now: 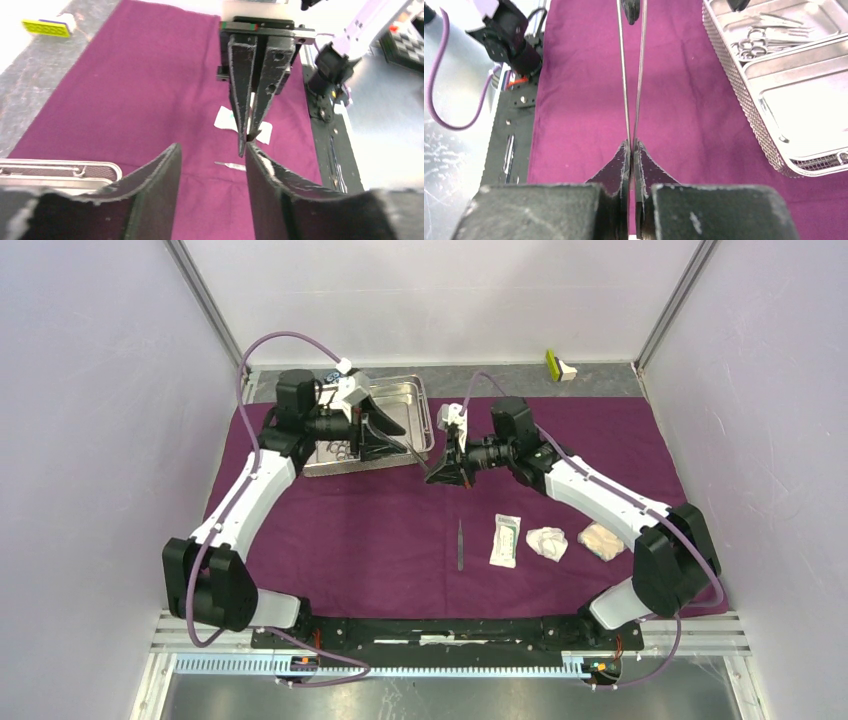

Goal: Open and lay out the surgical kit
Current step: Place the medical item in the surgical kit.

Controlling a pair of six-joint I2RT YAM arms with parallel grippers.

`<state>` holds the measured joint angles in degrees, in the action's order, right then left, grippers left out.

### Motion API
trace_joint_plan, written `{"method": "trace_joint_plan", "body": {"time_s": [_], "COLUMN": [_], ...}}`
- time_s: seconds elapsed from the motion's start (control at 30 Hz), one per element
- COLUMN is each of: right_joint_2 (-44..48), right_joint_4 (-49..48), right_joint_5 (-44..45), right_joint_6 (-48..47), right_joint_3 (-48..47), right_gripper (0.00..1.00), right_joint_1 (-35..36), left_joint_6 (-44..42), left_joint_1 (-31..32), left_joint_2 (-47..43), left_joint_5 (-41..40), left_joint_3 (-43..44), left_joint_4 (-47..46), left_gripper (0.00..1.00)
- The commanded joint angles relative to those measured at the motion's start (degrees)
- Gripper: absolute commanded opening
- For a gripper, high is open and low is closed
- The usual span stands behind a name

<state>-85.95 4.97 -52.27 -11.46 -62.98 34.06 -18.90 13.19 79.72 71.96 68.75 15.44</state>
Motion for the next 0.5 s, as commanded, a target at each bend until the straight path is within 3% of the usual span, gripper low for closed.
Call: {"method": "trace_joint_plan", "body": {"time_s": [0.0, 0.1, 0.13, 0.27, 0.47], "right_joint_2": [1.73, 1.63, 1.58, 1.07, 0.34], "right_joint_4": [-11.13, -15.92, -17.23, -23.15, -36.59], "right_joint_5": [-0.74, -1.92, -2.20, -3.44, -6.97], "right_joint_6": [13.04, 18.91, 20.78, 26.33, 36.29], "right_joint_3": [-1.31, -0.71, -0.46, 0.82, 4.73], "right_gripper": [0.00, 0.00, 0.00, 0.00, 0.01], "right_joint_1": [-1.21, -1.87, -2.03, -2.16, -2.14], "left_joint_6": [29.73, 44.56, 46.35, 44.82, 47.65], "left_joint_1": [-3.03, -4.27, -4.17, -1.10, 1.96], "left_joint_2": [-2.82, -2.50, -2.43, -2.47, -1.50], "left_joint_5": [-0.49, -1.91, -1.65, -0.95, -3.70], "left_joint_3": [-7.28, -12.69, -13.24, -13.25, -15.54], "left_joint_4": [-35.60, -56.43, -58.65, -54.67, -61.68], "left_gripper": [0.60, 0.76, 0.80, 0.89, 0.89]}}
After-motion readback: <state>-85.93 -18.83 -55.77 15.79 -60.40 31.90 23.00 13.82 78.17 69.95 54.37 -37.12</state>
